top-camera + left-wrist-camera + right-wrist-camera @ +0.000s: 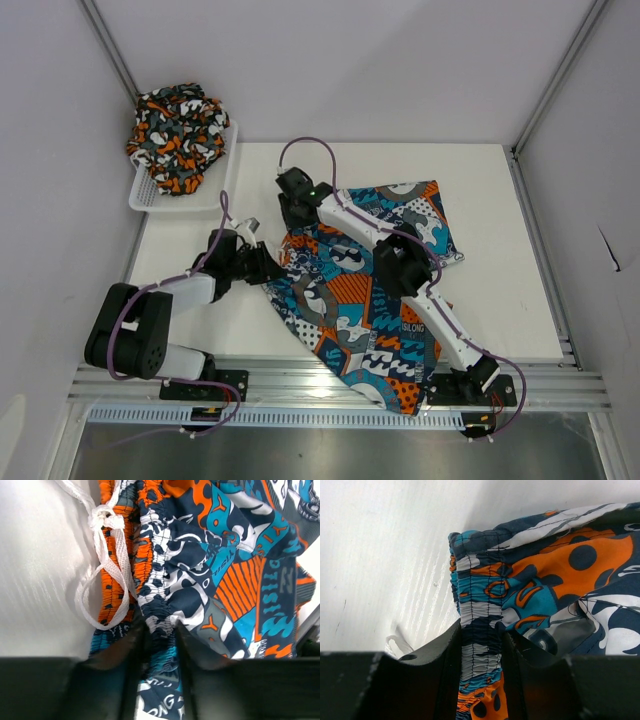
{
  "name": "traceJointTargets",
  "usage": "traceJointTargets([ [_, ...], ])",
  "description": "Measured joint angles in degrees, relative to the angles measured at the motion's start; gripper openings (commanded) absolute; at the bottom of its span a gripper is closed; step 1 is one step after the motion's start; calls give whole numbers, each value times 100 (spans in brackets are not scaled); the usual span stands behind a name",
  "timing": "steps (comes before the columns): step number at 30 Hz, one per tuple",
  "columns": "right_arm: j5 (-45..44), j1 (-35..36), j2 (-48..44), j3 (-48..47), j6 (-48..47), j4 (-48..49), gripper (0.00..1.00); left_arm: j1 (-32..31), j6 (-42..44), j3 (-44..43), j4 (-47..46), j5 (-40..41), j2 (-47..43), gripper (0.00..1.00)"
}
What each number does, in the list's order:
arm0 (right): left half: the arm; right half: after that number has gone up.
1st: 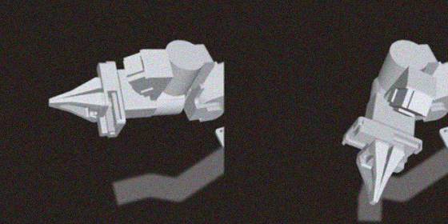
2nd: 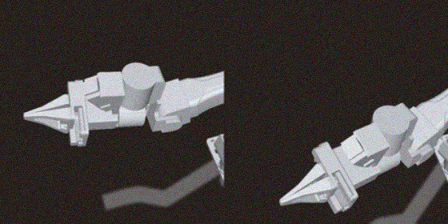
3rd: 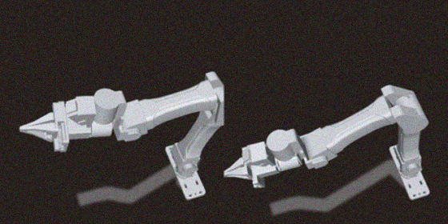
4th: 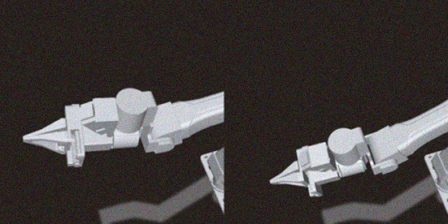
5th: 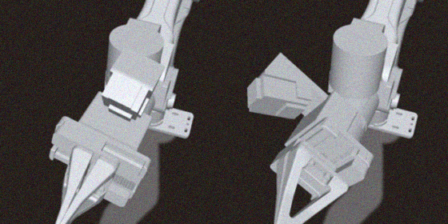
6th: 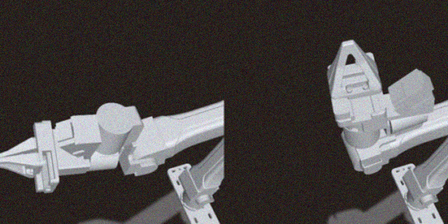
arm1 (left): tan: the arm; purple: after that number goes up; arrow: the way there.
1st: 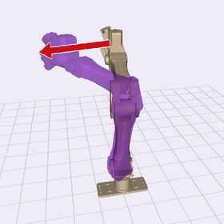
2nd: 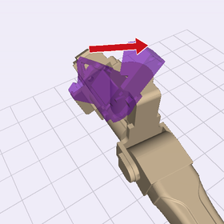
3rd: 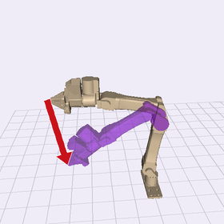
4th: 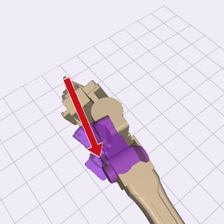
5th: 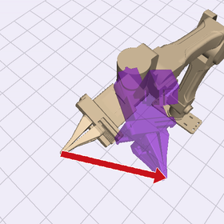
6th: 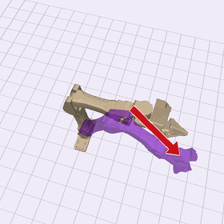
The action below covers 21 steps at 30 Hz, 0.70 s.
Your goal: Fold and stack the shorts
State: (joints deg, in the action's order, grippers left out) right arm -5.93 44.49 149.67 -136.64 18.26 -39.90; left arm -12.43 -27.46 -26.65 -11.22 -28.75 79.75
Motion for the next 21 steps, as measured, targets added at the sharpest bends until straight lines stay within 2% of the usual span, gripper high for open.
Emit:
traceJointTargets([
  [6, 107, -70, 0, 0, 4, 22, 33, -92, -15, 205, -162, -205, -22, 27],
  [12, 216, -155, 2, -61, 0, -68, 32, -476, -166, 645, -264, -297, -358, 38],
  [17, 219, -190, 33, -170, -39, -304, 31, -599, -267, 994, -149, -188, -1176, 42],
  [21, 214, -195, 42, -184, -42, -315, 31, -616, -313, 1073, 264, 166, -1808, 39],
])
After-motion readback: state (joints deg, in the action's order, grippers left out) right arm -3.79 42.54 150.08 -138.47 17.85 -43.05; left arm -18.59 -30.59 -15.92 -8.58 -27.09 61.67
